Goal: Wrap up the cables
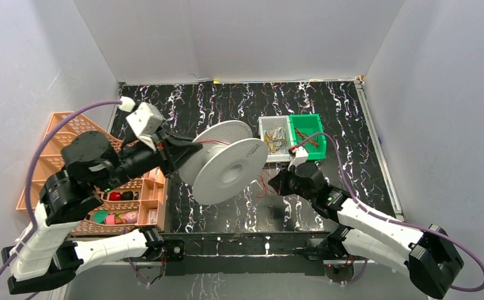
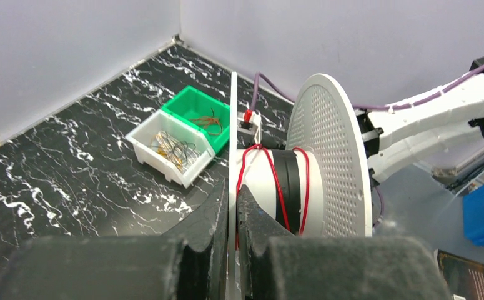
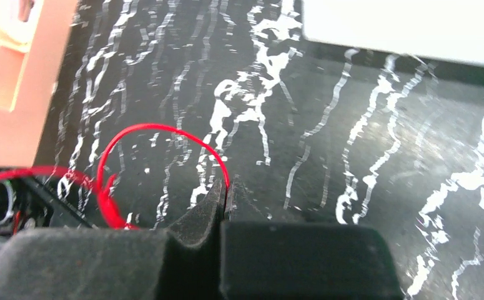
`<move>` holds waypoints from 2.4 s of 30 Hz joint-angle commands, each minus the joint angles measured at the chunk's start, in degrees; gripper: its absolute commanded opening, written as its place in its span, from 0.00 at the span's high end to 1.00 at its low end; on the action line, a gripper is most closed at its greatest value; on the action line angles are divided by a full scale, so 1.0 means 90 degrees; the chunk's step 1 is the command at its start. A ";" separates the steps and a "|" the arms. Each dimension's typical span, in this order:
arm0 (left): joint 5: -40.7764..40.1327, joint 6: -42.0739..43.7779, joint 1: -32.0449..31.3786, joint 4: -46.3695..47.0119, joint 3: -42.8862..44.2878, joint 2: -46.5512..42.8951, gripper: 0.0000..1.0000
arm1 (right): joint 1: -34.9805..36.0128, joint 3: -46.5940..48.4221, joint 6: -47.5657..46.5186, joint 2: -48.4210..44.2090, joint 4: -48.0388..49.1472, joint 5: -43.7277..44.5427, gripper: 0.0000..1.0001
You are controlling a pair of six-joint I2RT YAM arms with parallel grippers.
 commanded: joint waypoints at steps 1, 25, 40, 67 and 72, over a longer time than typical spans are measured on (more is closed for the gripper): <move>-0.0282 0.0153 -0.0019 0.0272 0.0542 -0.0213 1.00 | -0.0306 -0.0030 0.0952 0.0112 -0.0536 0.0715 1.00; -0.1047 0.0444 -0.0018 0.0097 0.1341 -0.0376 1.00 | -0.1468 0.0082 0.2755 0.1088 -0.1673 0.1358 0.89; -0.0958 0.0383 -0.0013 0.0083 0.1998 0.0102 1.00 | -0.1835 0.0260 0.2136 0.0826 -0.1620 0.1113 0.53; -0.0532 -0.0060 -0.0015 0.0744 0.0469 0.0577 1.00 | -0.1827 0.1528 -0.0832 -0.0622 0.0374 -0.3988 0.24; -0.0710 -0.0143 -0.0016 0.0748 0.0464 0.0561 1.00 | -0.1827 0.0982 -0.0398 -0.0295 0.1861 -0.5261 0.23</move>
